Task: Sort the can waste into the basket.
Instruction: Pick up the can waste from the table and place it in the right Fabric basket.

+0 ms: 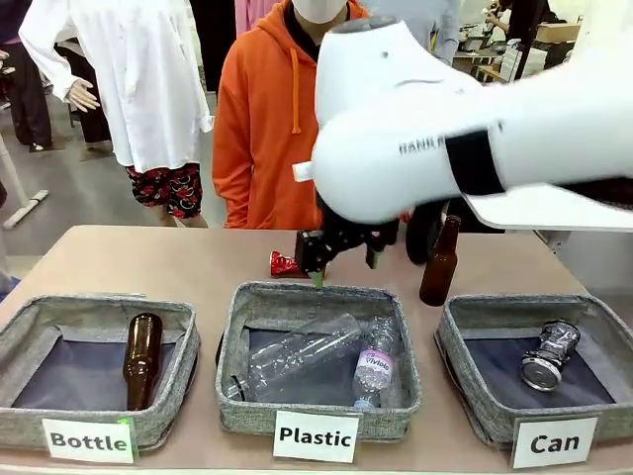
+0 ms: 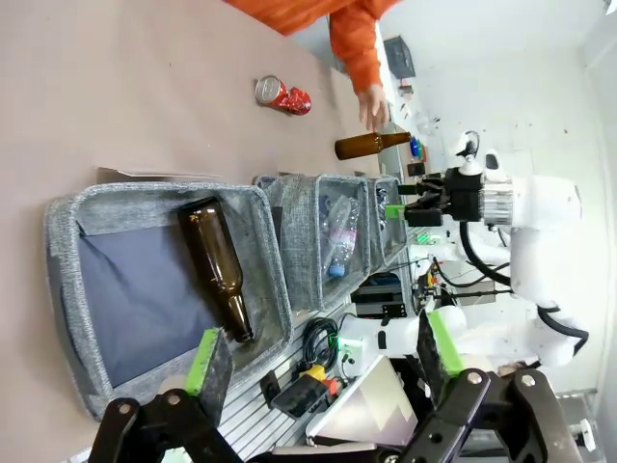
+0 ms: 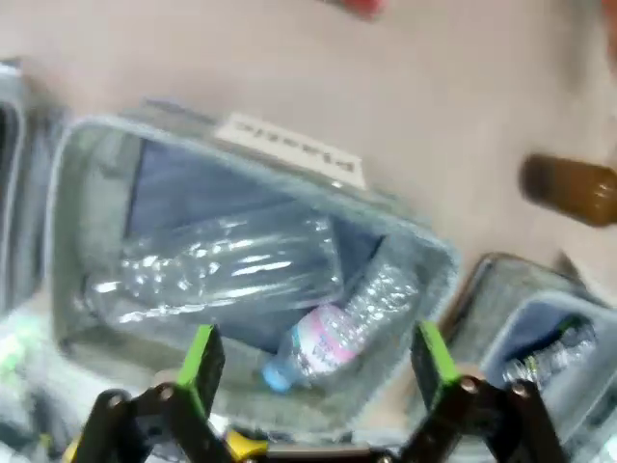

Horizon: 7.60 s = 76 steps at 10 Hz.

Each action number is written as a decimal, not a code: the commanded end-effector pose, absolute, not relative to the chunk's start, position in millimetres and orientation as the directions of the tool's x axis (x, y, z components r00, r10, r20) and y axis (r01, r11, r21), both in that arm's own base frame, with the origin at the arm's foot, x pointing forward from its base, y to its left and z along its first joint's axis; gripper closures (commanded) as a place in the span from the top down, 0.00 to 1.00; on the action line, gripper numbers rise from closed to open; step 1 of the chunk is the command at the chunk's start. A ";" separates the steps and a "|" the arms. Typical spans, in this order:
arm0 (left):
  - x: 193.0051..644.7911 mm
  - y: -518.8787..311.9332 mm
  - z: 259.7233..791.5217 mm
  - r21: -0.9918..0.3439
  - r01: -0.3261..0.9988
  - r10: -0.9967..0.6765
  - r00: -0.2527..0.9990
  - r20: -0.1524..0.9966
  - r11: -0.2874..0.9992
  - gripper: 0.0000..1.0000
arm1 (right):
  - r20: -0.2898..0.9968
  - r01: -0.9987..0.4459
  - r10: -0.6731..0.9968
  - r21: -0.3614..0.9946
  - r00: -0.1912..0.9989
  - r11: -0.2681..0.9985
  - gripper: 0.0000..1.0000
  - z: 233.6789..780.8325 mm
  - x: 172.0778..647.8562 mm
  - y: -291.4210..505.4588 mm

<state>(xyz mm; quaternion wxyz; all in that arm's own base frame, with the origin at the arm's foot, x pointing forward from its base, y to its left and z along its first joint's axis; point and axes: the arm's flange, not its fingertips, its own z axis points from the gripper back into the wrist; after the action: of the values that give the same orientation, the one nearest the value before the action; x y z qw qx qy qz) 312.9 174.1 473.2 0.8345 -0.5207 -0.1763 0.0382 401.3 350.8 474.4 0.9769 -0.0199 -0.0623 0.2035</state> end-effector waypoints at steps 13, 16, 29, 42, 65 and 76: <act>309.4 175.8 474.2 -0.882 0.131 0.239 0.935 0.262 0.453 1.00 | 0.215 -0.116 -0.052 0.698 0.975 0.707 1.00 522.0 242.0 -30.9; 309.4 175.8 474.2 -0.882 0.131 0.239 0.935 0.262 0.453 1.00 | 0.186 0.060 -0.195 0.555 0.963 0.829 1.00 529.7 286.8 22.5; 119.9 275.0 623.3 -0.751 0.512 0.358 0.667 0.653 0.416 1.00 | 0.238 -0.035 0.001 0.141 0.971 0.989 1.00 453.3 520.9 301.8; 306.8 86.9 479.1 -0.899 0.243 -0.151 0.968 0.200 0.363 1.00 | -0.158 -0.969 0.964 0.091 0.213 0.229 1.00 386.2 559.1 371.5; 320.4 84.3 453.1 -0.906 0.177 -0.089 0.984 0.154 0.385 1.00 | 0.050 -0.990 0.997 -0.134 -0.060 -0.053 1.00 347.6 605.8 359.5; 320.4 84.3 453.1 -0.906 0.177 -0.089 0.984 0.154 0.385 1.00 | 0.105 -0.982 0.988 -0.164 -0.109 -0.091 1.00 325.0 644.7 348.1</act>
<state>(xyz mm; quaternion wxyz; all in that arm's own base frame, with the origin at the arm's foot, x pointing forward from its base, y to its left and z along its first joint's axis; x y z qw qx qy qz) 321.5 82.0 451.5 0.8334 -0.5463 -0.0399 -0.0736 636.9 348.0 325.4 0.6818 -0.0214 -0.0849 0.7263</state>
